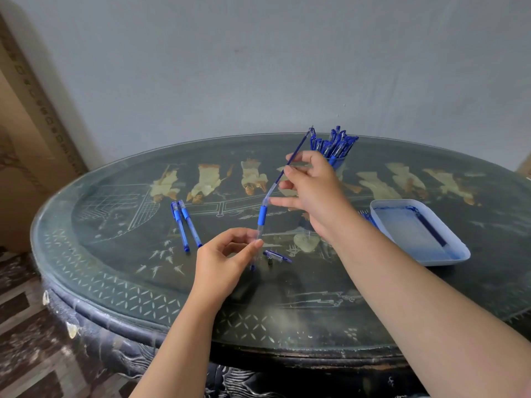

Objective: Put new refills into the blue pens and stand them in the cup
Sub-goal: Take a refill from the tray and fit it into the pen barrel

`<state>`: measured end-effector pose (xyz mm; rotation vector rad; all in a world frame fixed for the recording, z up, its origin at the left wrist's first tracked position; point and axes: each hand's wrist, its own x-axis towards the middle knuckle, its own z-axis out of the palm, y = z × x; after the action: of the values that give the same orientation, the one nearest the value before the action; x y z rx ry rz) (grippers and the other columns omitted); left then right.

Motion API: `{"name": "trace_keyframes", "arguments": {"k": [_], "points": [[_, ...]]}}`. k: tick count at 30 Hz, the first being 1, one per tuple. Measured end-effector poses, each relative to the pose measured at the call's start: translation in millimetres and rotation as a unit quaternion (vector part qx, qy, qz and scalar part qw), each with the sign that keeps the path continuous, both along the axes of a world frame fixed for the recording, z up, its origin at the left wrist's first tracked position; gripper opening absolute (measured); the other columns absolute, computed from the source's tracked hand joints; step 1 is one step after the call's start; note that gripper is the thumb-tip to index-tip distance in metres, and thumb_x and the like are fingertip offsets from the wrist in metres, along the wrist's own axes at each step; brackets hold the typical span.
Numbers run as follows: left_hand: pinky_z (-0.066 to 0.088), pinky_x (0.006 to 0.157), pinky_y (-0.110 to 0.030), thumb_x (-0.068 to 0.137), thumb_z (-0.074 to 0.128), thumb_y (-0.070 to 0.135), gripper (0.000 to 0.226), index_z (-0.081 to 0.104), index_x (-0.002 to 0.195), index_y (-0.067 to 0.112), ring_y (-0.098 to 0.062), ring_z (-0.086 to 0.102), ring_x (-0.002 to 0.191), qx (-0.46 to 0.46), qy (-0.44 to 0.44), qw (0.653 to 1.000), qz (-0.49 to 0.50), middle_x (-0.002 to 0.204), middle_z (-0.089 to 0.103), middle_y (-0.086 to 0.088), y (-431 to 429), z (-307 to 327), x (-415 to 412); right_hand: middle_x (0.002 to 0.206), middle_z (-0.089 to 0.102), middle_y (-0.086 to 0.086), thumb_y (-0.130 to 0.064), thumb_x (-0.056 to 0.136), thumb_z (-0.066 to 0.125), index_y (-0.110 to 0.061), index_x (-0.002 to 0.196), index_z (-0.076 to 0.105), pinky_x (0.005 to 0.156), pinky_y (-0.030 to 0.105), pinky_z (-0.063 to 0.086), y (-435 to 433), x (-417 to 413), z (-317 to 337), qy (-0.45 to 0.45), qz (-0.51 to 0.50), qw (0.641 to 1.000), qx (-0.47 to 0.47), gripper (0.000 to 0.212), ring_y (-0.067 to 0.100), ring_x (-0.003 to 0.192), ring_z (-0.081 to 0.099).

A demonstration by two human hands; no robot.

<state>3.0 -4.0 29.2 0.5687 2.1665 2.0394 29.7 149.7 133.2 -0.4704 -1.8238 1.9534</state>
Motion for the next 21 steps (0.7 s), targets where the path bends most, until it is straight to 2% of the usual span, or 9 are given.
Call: {"name": "trace_keyframes", "arguments": {"k": [3, 6, 9, 12, 15, 18, 21], "points": [[0.058, 0.082, -0.050, 0.080, 0.077, 0.014, 0.013, 0.076, 0.089, 0.022, -0.029, 0.070, 0.080, -0.003, -0.001, 1.000, 0.000, 0.083, 0.074, 0.000, 1, 0, 0, 0.089, 0.058, -0.002, -0.004, 0.100, 0.049, -0.017, 0.104, 0.053, 0.076, 0.040, 0.061, 0, -1, 2, -0.011, 0.039, 0.990, 0.133, 0.014, 0.003, 0.071, 0.061], [0.058, 0.082, -0.052, 0.081, 0.077, 0.014, 0.012, 0.075, 0.090, 0.021, -0.030, 0.071, 0.082, 0.008, -0.009, 1.000, 0.005, 0.084, 0.074, -0.003, 1, -1, -1, 0.094, 0.065, 0.003, -0.008, 0.097, 0.055, -0.023, 0.095, 0.057, 0.087, 0.044, 0.057, -2, -2, 0, -0.076, 0.101, 0.958, 0.259, 0.015, 0.014, 0.090, 0.065], [0.058, 0.081, -0.052, 0.082, 0.075, 0.013, 0.012, 0.075, 0.091, 0.020, -0.032, 0.070, 0.082, 0.022, -0.014, 1.000, 0.013, 0.085, 0.073, -0.006, 1, -1, -2, 0.094, 0.066, -0.001, -0.016, 0.096, 0.058, -0.029, 0.088, 0.059, 0.091, 0.046, 0.054, -6, -1, -10, -0.100, 0.126, 0.945, 0.286, 0.015, 0.017, 0.097, 0.065], [0.059, 0.082, -0.050, 0.085, 0.073, 0.010, 0.011, 0.074, 0.092, 0.019, -0.029, 0.071, 0.081, 0.027, -0.011, 0.999, 0.018, 0.083, 0.073, -0.006, 0, -1, -2, 0.096, 0.065, -0.009, -0.027, 0.097, 0.058, -0.030, 0.095, 0.064, 0.091, 0.045, 0.054, -5, 2, -18, -0.104, 0.130, 0.941, 0.293, 0.007, 0.014, 0.097, 0.063], [0.058, 0.082, -0.050, 0.087, 0.070, 0.010, 0.010, 0.073, 0.094, 0.016, -0.030, 0.070, 0.081, 0.031, -0.009, 0.999, 0.019, 0.084, 0.072, -0.009, -2, -3, -3, 0.098, 0.066, -0.008, -0.027, 0.095, 0.060, -0.027, 0.100, 0.068, 0.082, 0.032, 0.053, 0, 12, -33, -0.120, 0.119, 0.931, 0.325, 0.009, 0.009, 0.092, 0.062], [0.058, 0.082, -0.050, 0.087, 0.070, 0.011, 0.010, 0.072, 0.096, 0.016, -0.029, 0.071, 0.081, 0.030, -0.004, 0.999, 0.018, 0.086, 0.073, -0.008, -2, -3, -3, 0.092, 0.058, -0.005, -0.021, 0.090, 0.067, -0.027, 0.093, 0.071, 0.070, 0.023, 0.042, 1, 24, -57, -0.161, 0.149, 0.873, 0.435, 0.008, 0.009, 0.081, 0.056], [0.059, 0.082, -0.048, 0.087, 0.070, 0.011, 0.010, 0.072, 0.095, 0.018, -0.025, 0.072, 0.082, 0.024, -0.003, 1.000, 0.017, 0.087, 0.073, -0.005, -2, -2, -3, 0.095, 0.051, -0.002, -0.022, 0.089, 0.068, -0.028, 0.102, 0.070, 0.073, 0.026, 0.041, 0, 30, -71, -0.186, 0.160, 0.827, 0.505, 0.014, 0.014, 0.088, 0.050]]}}
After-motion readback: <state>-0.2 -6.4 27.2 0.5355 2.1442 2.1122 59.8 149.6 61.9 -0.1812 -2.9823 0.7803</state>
